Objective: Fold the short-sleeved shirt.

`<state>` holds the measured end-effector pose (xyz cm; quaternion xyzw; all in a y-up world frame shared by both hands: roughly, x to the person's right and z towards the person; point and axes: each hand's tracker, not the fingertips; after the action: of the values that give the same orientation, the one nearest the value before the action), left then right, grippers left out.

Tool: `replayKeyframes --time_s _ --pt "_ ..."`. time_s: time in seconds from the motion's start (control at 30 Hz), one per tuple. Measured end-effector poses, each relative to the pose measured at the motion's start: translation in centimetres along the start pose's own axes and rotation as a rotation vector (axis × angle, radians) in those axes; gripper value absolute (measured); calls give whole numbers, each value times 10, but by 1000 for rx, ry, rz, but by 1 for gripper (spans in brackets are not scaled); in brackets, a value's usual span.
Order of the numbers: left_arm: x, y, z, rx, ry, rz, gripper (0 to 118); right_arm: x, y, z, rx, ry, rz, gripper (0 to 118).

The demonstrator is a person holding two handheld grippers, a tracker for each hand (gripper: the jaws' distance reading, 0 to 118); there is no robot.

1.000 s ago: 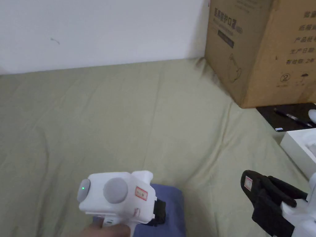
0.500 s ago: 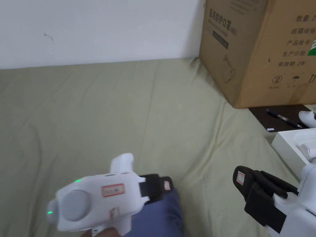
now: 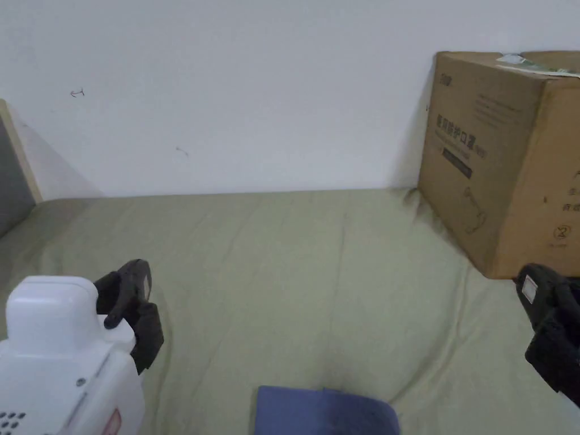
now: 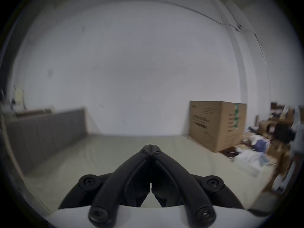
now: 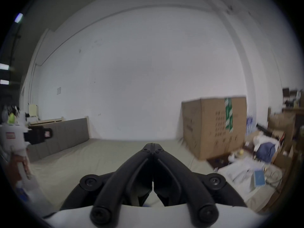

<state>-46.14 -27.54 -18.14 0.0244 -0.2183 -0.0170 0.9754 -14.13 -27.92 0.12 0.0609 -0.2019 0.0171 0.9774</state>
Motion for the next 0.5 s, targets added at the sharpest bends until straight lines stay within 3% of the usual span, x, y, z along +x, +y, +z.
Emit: replayKeyframes --time_s 0.1,0.2,0.33,0.5 --pt "2 -27 8 23 100 -8 0 -10 -18 0 -16 -122 65 0" --pt "0 -37 14 -11 110 54 0 -12 -26 2 -60 -106 15 0" --pt "-4 -36 13 -29 105 58 0 -19 -28 5 -65 -106 61 0" --pt "-3 -33 14 -36 114 63 0 -19 -25 6 -47 -119 50 0"
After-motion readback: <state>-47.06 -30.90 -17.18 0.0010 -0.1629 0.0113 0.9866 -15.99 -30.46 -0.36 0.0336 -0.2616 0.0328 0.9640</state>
